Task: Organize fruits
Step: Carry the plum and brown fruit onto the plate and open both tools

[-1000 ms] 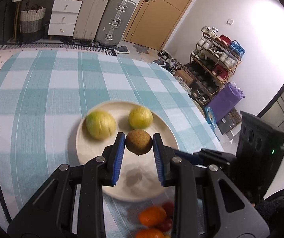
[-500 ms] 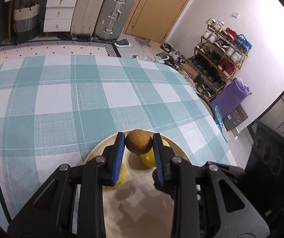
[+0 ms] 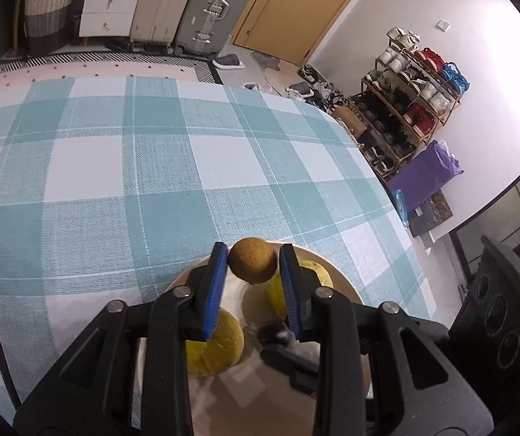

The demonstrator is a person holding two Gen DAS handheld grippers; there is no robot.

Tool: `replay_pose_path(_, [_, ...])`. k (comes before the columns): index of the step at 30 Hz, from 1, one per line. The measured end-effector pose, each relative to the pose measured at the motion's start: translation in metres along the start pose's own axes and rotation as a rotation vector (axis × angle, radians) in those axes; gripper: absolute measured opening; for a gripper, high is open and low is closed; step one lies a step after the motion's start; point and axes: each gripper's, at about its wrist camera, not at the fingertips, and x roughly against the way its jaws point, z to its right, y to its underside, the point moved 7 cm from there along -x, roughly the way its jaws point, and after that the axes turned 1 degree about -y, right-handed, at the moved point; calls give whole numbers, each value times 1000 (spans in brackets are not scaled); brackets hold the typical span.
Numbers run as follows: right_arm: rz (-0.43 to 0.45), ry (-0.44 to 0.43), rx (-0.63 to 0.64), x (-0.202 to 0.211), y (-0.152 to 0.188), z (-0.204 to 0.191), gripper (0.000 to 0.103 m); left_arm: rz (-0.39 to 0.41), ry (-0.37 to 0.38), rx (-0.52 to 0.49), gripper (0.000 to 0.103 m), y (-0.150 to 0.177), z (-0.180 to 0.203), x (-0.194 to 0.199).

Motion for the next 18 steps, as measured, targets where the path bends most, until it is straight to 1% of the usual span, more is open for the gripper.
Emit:
replay_pose_path(1, [-4,4,4,-1,1,0,26,-2,3,5,26,0,0,0])
replay_pose_path(2, [-5,3,5,-2,1,-1,29,-1,9,10,26,0,-1,0])
replay_pose_path(4, [-4,-8,8,-3,1,-4,36,0,11,15,26,-1,-1,2])
replay_pose_path(6, [16,-10,19,2,0,-6,45,8,8,17,28,-1,0,6])
replay_pose_path(7, [27,-4,25,4,-1,-7,47,10,10,19,30,0,0,8])
replay_pose_path(11, [58,3,41,17,0,-8,51,30,-1,17,40,1,1,20])
replay_pose_path(15, [72,4,43,30,6,-6,55,55,-8,10,41,4,6,36])
replay_pose_path(18, [87,14,45,41,12,-5,59,75,-27,-1,46,9,11,50])
